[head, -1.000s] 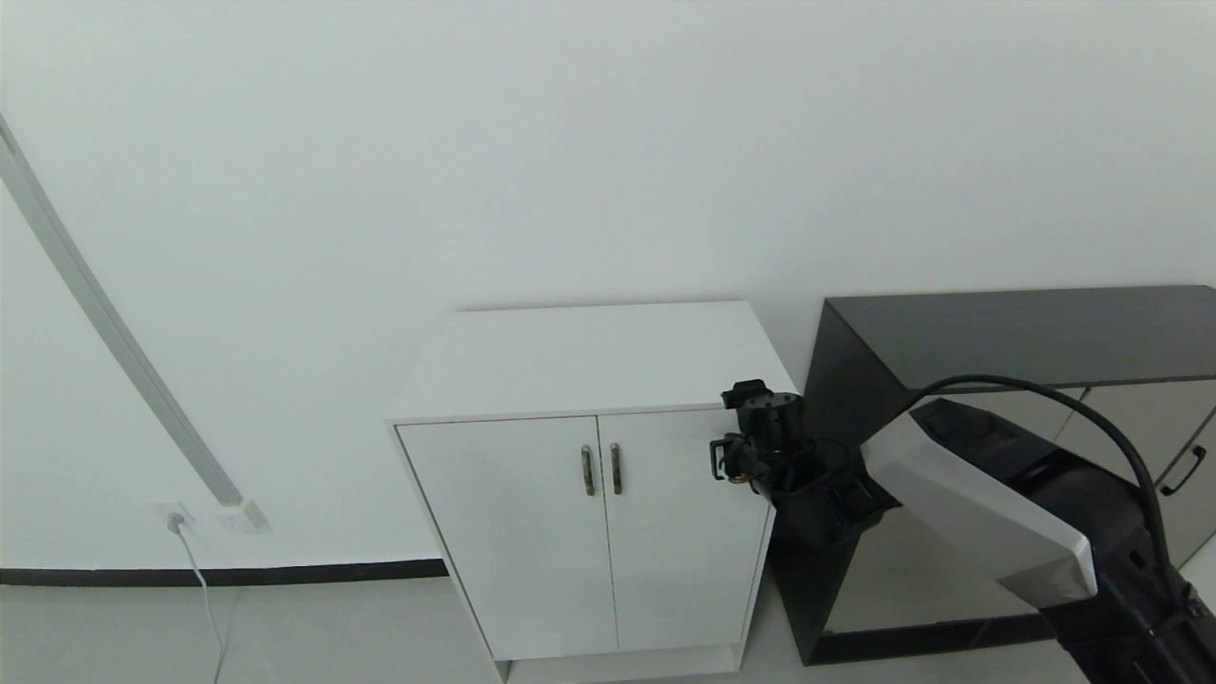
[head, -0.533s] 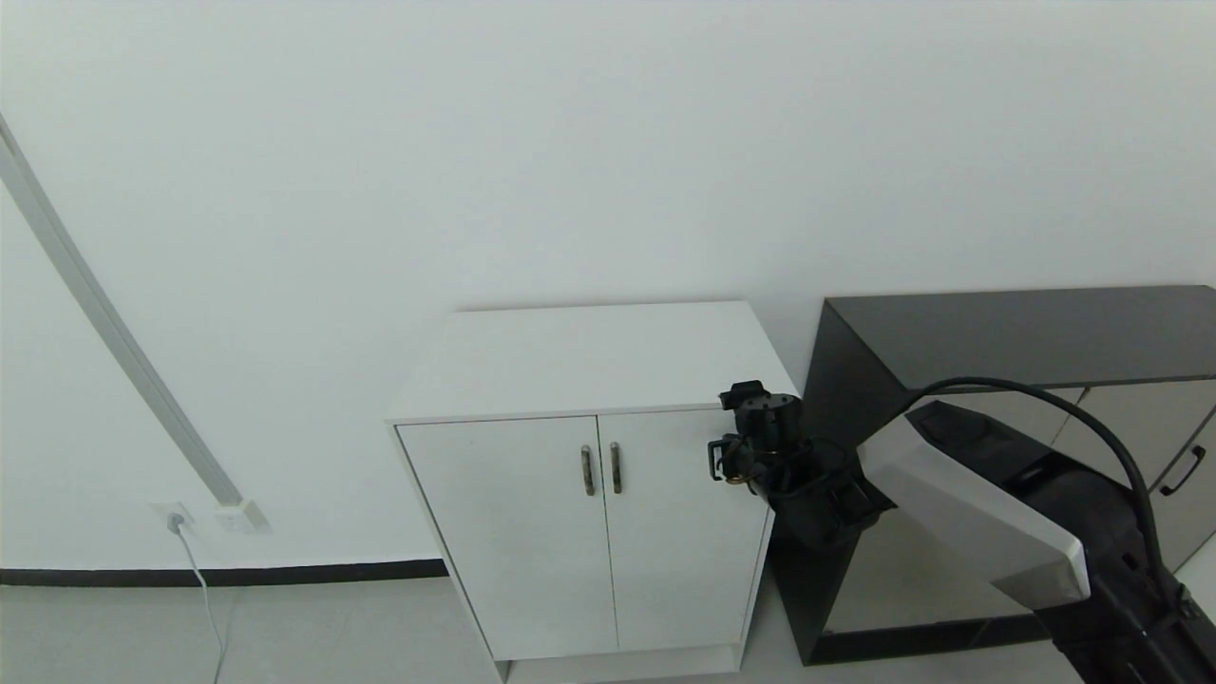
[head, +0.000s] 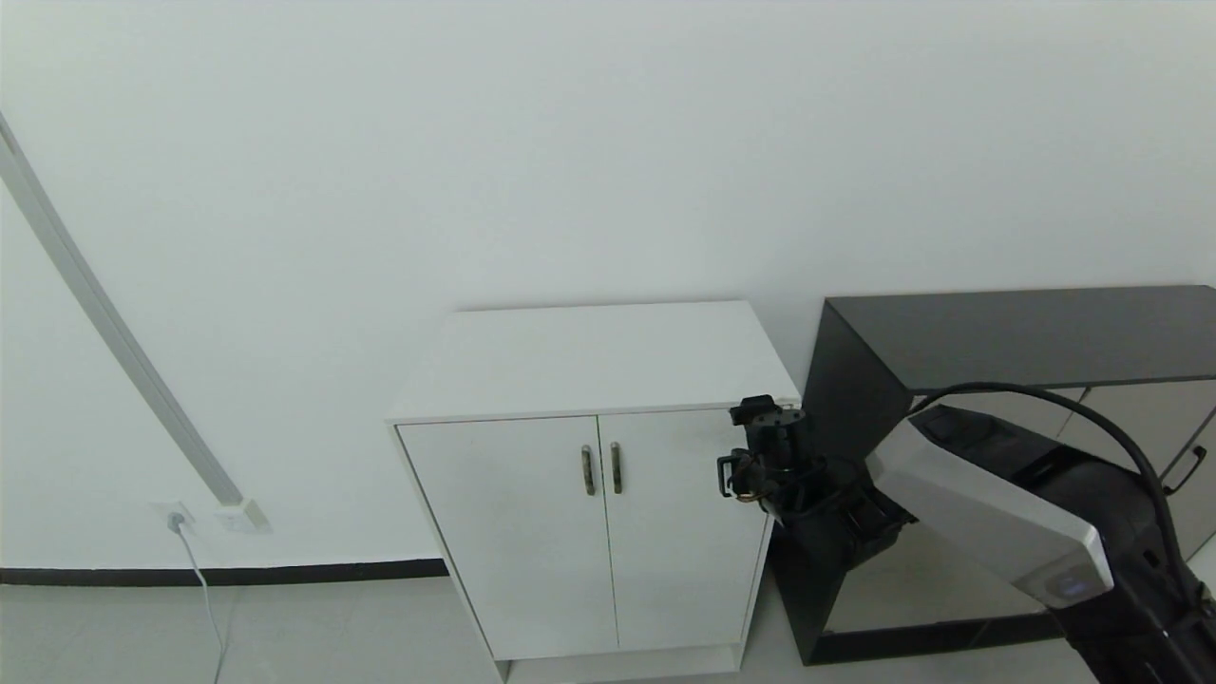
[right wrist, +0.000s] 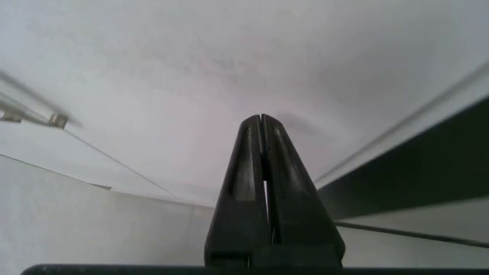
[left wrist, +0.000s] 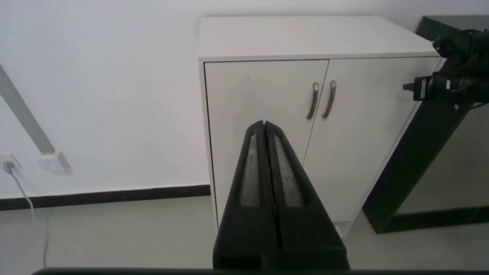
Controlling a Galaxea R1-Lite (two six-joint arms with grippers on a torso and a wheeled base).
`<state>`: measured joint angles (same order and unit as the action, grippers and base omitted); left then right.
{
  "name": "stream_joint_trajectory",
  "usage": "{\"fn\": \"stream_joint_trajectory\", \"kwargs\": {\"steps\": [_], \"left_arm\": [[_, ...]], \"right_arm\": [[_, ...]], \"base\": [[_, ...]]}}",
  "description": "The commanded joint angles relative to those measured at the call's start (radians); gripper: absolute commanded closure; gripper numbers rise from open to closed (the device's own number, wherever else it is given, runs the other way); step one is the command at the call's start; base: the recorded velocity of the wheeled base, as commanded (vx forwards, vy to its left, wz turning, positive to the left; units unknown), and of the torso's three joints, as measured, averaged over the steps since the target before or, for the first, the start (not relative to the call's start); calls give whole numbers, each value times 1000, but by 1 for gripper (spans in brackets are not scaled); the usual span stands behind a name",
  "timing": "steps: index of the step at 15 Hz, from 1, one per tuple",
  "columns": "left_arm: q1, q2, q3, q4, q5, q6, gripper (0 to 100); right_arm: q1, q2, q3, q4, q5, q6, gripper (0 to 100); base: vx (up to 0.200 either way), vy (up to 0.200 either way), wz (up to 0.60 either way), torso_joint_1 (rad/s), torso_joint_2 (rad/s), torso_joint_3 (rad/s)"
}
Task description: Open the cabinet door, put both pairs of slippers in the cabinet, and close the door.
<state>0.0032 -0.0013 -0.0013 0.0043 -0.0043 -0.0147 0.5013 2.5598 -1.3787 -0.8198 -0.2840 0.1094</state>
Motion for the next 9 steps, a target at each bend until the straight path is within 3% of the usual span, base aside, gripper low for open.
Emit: {"fn": "stream_joint_trajectory", "kwargs": {"steps": [1,5,9], "left_arm": [[0,1,0,0,0,-1,100],[0,1,0,0,0,-1,100],[0,1,0,0,0,-1,100]], "right_arm": [[-1,-89,144,-62,-1,1,100],[-27,-213,343,-150,-4,0,100],[-112,-346,543,-197,-50,0,100]], "base": [[0,0,0,0,0,0],[0,0,0,0,0,0],[0,0,0,0,0,0]]}}
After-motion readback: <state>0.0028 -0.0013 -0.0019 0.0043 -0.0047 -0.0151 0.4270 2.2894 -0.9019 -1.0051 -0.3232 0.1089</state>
